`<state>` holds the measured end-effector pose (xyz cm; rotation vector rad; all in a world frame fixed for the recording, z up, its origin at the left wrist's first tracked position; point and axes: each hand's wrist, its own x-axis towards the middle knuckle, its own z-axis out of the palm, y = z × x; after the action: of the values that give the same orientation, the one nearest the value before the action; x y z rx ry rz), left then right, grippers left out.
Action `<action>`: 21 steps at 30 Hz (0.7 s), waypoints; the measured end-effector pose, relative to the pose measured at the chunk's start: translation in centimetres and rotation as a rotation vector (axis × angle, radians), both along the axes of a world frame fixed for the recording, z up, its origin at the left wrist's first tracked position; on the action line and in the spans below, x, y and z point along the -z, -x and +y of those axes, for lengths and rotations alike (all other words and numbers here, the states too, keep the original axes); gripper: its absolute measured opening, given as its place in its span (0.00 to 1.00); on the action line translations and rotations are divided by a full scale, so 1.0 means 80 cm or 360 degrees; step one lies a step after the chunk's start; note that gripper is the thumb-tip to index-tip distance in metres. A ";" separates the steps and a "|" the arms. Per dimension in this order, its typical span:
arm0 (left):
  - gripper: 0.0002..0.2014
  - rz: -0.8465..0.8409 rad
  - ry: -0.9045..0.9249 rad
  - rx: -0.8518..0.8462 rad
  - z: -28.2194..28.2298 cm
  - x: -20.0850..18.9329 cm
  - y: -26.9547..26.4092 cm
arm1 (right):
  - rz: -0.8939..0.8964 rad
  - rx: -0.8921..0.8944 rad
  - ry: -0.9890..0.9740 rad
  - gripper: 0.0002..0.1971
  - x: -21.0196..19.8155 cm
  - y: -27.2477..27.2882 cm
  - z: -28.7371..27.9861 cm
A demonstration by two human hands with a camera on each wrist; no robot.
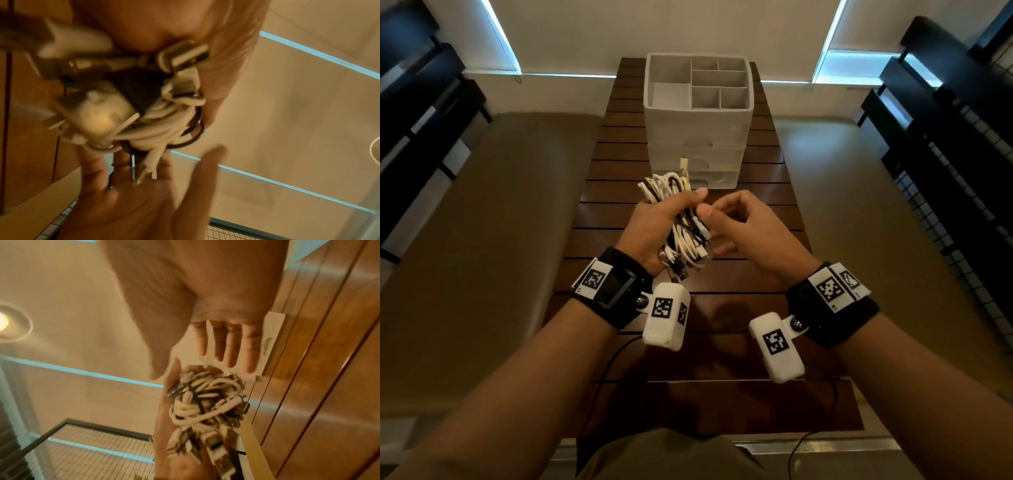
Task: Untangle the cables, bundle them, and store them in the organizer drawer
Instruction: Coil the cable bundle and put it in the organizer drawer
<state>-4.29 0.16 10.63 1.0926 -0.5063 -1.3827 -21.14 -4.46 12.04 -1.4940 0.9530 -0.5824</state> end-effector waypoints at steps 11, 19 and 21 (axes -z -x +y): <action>0.11 -0.0184 0.0048 -0.0200 0.002 -0.008 0.019 | -0.0358 -0.0467 -0.0525 0.24 -0.001 -0.033 0.019; 0.08 -0.0302 0.0063 -0.0082 0.007 -0.009 0.016 | -0.0328 -0.0357 -0.0298 0.34 0.025 -0.032 0.028; 0.05 -0.0349 0.0120 -0.0020 0.008 -0.013 0.013 | -0.0208 -0.0335 -0.0140 0.34 0.017 -0.024 0.014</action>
<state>-5.36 0.79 11.65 1.1896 -0.7035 -1.2292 -19.18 -3.35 10.68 -1.4375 0.7017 -0.4730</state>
